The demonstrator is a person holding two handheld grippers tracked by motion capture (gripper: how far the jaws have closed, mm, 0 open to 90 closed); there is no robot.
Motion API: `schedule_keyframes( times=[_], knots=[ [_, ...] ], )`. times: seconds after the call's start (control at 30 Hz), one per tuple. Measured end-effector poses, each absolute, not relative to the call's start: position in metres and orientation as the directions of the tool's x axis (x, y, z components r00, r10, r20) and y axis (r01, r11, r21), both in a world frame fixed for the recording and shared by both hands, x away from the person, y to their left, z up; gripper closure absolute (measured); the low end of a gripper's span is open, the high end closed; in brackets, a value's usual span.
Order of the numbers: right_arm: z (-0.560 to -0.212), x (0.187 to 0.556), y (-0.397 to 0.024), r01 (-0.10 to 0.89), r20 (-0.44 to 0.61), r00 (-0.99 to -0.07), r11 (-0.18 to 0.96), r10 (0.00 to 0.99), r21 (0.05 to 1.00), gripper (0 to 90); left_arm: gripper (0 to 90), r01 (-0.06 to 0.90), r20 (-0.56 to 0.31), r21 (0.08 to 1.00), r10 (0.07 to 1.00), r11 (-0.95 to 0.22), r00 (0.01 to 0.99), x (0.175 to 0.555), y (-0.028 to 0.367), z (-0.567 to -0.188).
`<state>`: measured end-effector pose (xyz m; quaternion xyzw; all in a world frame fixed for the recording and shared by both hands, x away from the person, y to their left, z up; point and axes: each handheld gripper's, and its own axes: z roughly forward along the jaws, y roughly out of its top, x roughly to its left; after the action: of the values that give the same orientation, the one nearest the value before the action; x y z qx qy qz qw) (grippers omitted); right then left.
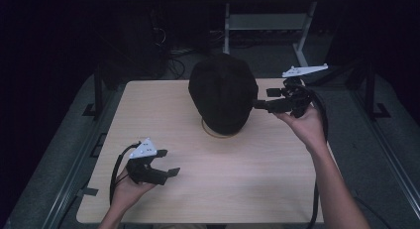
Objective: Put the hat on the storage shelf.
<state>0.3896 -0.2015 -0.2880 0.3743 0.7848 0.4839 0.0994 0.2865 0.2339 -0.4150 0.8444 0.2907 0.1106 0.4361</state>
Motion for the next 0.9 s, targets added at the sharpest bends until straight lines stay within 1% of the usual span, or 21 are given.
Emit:
schedule_keyframes(
  times=[0.27,0.43,0.9],
  knots=[
    [-0.296,0.383,-0.205,0.504,0.226,-0.699,0.243,0.679,0.828,20.4,17.8,0.396,-0.067,0.8,0.589,-0.45,0.805,0.286,0.235,-0.415],
    [-0.304,0.374,-0.207,0.502,0.22,-0.707,0.258,0.672,0.825,19.4,17.8,0.405,-0.077,0.799,0.593,-0.444,0.802,0.287,0.235,-0.415],
    [-0.319,0.357,-0.215,0.513,0.228,-0.701,0.256,0.675,0.819,19.2,17.8,0.399,-0.055,0.796,0.602,-0.456,0.797,0.287,0.238,-0.414]
  ],
)
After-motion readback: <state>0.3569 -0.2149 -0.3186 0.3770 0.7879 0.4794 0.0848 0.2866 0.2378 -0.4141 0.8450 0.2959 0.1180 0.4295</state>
